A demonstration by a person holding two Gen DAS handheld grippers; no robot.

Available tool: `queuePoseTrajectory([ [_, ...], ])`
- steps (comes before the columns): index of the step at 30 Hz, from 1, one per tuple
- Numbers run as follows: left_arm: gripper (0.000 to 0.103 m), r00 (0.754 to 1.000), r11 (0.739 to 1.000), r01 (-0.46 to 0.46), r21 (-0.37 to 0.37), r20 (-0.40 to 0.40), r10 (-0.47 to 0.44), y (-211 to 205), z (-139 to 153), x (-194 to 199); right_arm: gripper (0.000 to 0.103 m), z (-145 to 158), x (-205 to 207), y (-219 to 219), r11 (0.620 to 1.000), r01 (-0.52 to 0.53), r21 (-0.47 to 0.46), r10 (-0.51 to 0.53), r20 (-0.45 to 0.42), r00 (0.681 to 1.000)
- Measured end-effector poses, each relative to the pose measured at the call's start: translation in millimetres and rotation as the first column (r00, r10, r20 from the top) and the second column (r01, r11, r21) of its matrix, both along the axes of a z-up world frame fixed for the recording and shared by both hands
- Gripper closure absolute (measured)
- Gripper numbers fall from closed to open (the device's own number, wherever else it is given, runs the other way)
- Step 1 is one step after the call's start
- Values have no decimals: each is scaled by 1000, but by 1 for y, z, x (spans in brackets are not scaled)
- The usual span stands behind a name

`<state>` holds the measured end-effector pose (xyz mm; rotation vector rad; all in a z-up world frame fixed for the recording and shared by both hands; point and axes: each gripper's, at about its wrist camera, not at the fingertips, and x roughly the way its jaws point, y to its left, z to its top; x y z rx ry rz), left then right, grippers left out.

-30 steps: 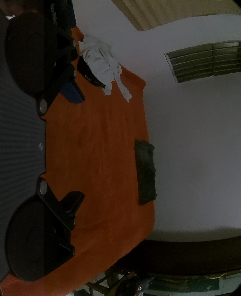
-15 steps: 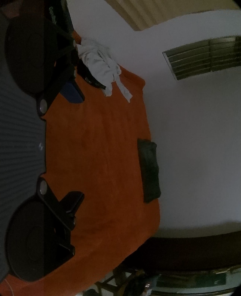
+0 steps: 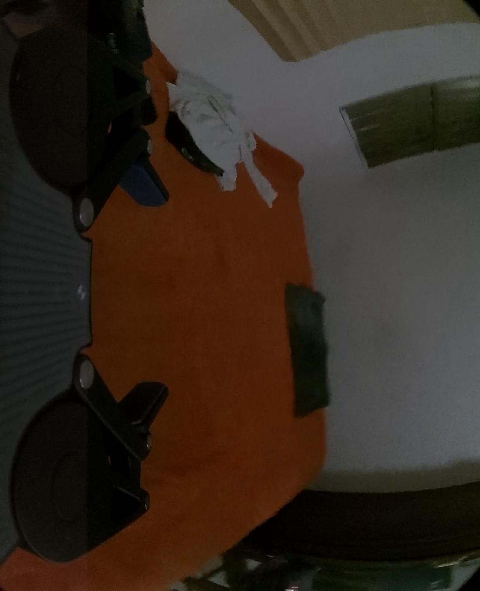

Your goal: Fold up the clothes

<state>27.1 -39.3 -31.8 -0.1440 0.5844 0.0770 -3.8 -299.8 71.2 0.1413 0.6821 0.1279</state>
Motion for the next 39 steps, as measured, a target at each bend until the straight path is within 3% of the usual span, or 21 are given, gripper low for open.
queuePoseTrajectory([
  [5,0,999,998,12,-67,-37,-14,-24,-18,36,0,-38,33,-38,995,100,3,-100,48,994],
  [9,0,1000,999,13,-34,-26,-14,-33,-29,60,0,-68,64,-63,989,145,34,-146,28,989],
  [13,0,998,1000,-21,17,-57,22,-34,-39,82,0,-93,87,-86,981,158,111,-157,-15,988],
  [15,0,995,999,-53,4,-81,53,-26,-44,88,0,-103,95,-91,978,167,126,-166,-22,986],
  [19,0,991,997,-79,-7,-111,77,-18,-58,91,0,-116,112,-87,976,177,130,-171,-56,984],
  [24,0,982,999,-29,17,-185,32,-22,-71,96,0,-130,125,-79,977,171,130,-161,-88,983],
  [34,0,980,1000,2,16,-198,1,-23,-81,102,0,-146,125,-51,992,129,12,-126,-128,984],
  [39,0,980,1000,-16,17,-200,19,-17,-78,100,0,-152,114,-53,993,118,7,-116,-148,982],
])
